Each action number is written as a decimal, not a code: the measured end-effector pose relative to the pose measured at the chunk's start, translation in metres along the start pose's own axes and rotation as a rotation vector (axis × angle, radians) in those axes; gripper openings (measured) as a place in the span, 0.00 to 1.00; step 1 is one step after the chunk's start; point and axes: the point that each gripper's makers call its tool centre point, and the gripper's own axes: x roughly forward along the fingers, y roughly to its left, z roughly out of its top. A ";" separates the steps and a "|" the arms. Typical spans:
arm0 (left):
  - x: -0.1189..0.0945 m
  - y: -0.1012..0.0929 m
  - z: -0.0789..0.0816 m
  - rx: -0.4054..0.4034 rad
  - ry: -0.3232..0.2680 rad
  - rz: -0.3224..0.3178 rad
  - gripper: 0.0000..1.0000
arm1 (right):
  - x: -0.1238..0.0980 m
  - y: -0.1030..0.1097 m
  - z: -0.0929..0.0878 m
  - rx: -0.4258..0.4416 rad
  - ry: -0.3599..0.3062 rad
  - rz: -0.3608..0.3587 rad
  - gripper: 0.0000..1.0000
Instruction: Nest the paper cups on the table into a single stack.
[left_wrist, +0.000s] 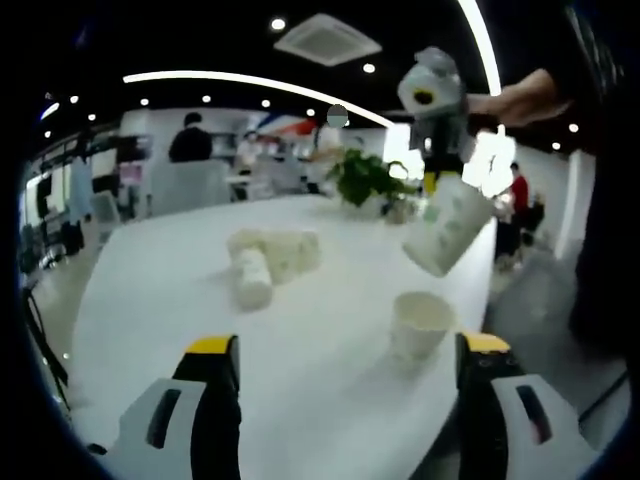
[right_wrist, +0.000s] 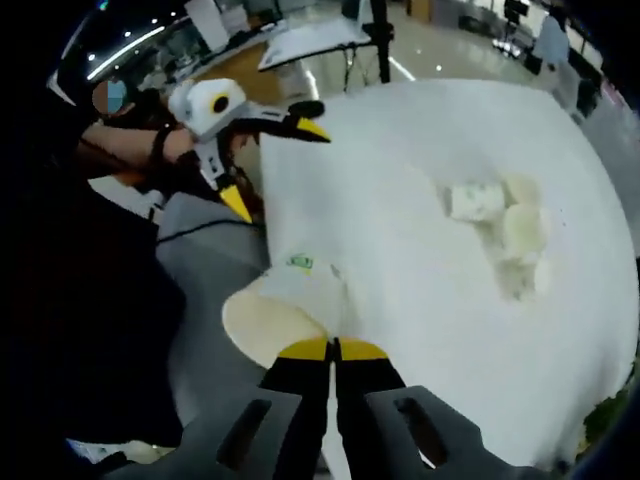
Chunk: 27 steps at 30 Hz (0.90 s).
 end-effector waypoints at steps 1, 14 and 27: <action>0.000 -0.001 -0.001 0.002 0.005 -0.001 0.87 | 0.003 0.001 -0.001 0.014 0.014 0.016 0.00; 0.002 -0.009 -0.007 0.028 0.028 -0.020 0.87 | 0.029 0.003 -0.008 0.126 0.200 0.090 0.00; 0.000 -0.012 -0.008 0.029 0.031 -0.017 0.87 | 0.048 -0.004 -0.008 0.085 0.262 0.093 0.00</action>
